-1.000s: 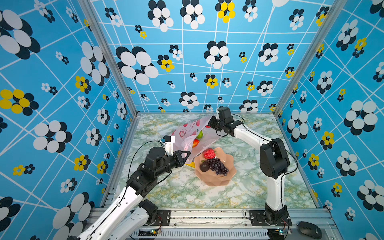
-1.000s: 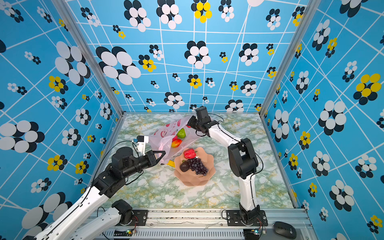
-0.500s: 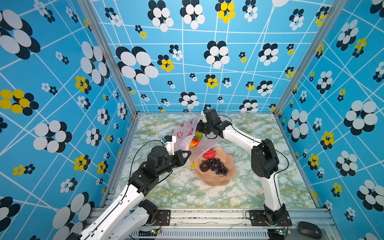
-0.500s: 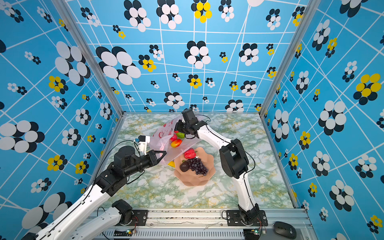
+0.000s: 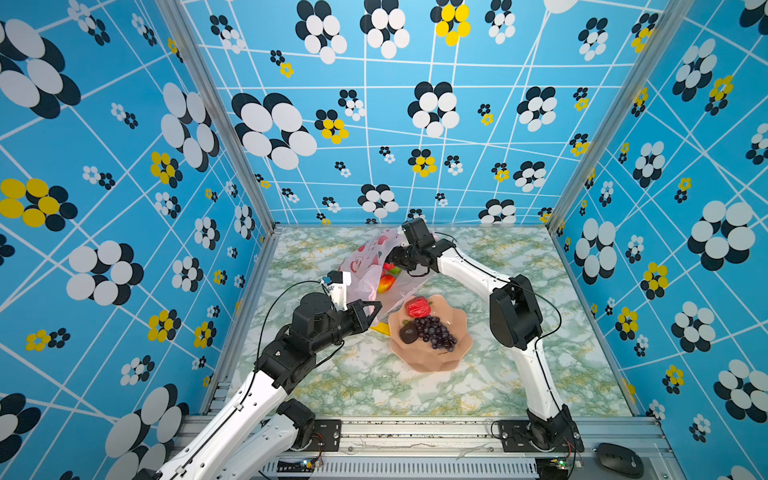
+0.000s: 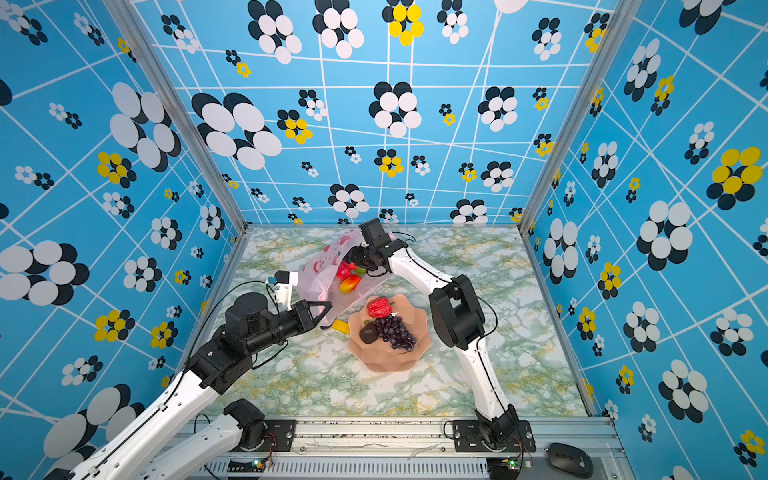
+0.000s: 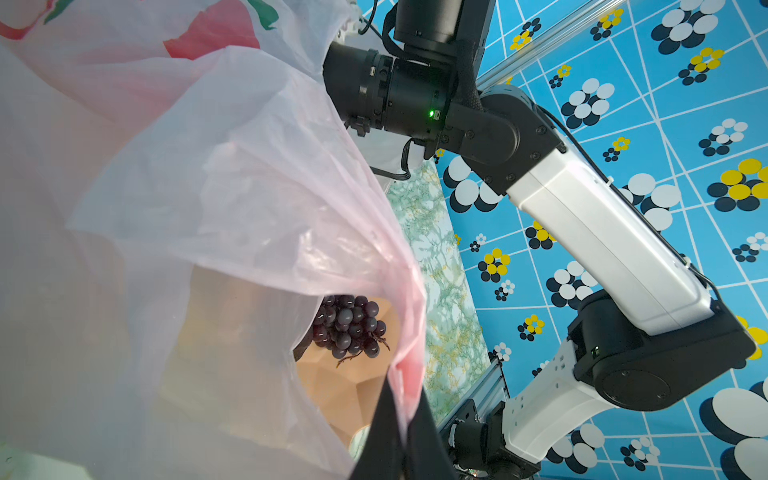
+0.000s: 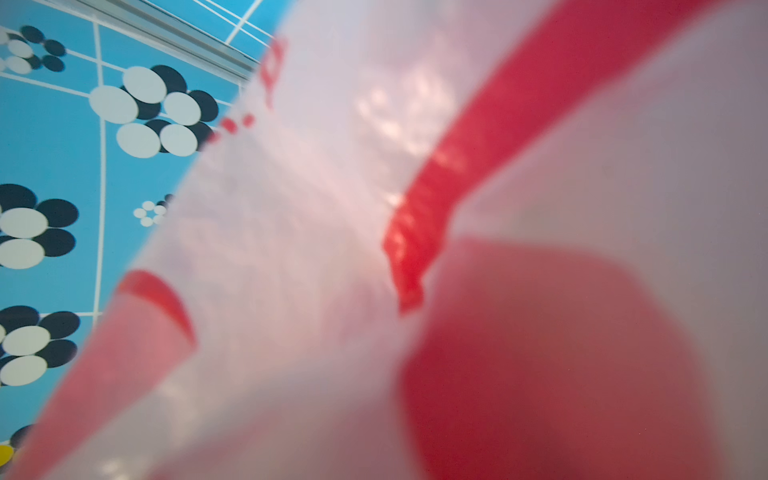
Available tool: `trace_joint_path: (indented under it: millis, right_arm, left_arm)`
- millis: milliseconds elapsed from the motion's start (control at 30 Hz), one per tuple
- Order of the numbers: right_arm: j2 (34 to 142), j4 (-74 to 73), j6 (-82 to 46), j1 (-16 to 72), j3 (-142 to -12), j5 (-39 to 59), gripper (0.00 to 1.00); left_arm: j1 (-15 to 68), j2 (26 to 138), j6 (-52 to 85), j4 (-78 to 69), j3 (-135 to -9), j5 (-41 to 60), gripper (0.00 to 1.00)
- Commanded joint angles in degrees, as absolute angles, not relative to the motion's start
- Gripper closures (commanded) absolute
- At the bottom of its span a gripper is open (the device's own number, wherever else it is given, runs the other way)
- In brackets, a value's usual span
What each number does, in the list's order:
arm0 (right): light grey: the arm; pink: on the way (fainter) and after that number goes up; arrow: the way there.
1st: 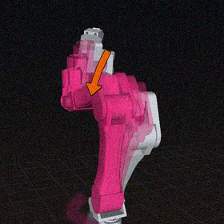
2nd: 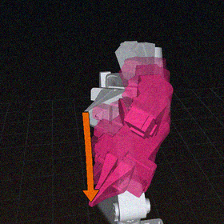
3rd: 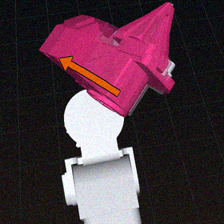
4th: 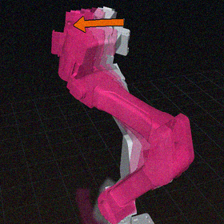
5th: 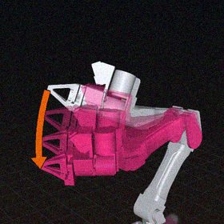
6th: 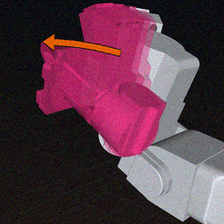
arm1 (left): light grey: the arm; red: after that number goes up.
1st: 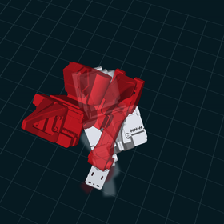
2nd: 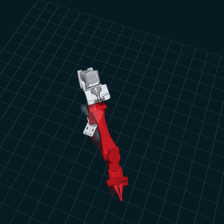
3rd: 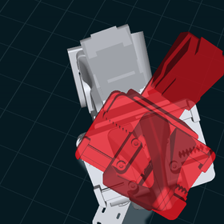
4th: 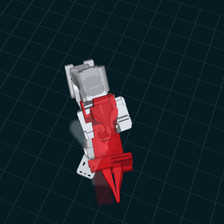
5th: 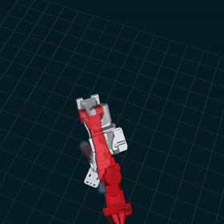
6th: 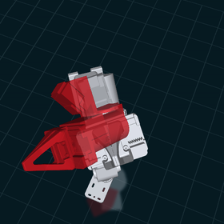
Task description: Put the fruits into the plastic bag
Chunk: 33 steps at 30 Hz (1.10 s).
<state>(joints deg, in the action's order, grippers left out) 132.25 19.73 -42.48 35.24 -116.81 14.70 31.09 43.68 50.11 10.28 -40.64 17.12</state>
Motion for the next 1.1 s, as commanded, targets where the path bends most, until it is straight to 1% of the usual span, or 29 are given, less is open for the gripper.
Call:
trace_joint_path:
  millis: [0, 200, 333, 500, 667, 933, 1000, 1067]
  right_arm:
    - [135.27, 21.3, -43.67, 35.33, -120.14, 14.11, 0.35]
    - [136.88, 13.41, -52.27, 34.61, -120.41, 13.65, 0.3]
    - [137.5, 8.61, -58.25, 34.27, -120.5, 11.51, 0.27]
    - [137.46, 4.66, -62.91, 34.26, -120.5, 9.67, 0.22]
    - [136.05, 3.48, -63.43, 34.28, -119.69, 10.1, 0.2]
    - [131.22, 3.7, -59.54, 33.89, -115.27, 12.34, 0.18]
    - [130.48, 4.7, -58.67, 33.75, -115.16, 14.11, 0.15]
    - [129.7, 6.25, -57.48, 33.51, -115.14, 15.93, 0.1]
  left_arm:
    - [30.59, 43.66, 49.57, 9.19, -41.67, 17.49, 1.0]
    - [30.52, 44.14, 49.83, 8.7, -41.31, 17.74, 1.0]
    - [30.59, 44.83, 50.42, 8.05, -41.4, 18.19, 1.0]
    - [30.59, 45.0, 51.15, 7.51, -41.57, 18.5, 1.0]
    - [30.58, 44.22, 51.06, 8.6, -42.14, 18.15, 1.0]
    - [30.59, 43.64, 51.97, 8.96, -42.36, 17.68, 1.0]
    - [30.57, 43.69, 52.85, 9.21, -42.36, 17.5, 1.0]
    - [30.56, 43.71, 53.4, 9.49, -42.45, 17.5, 1.0]
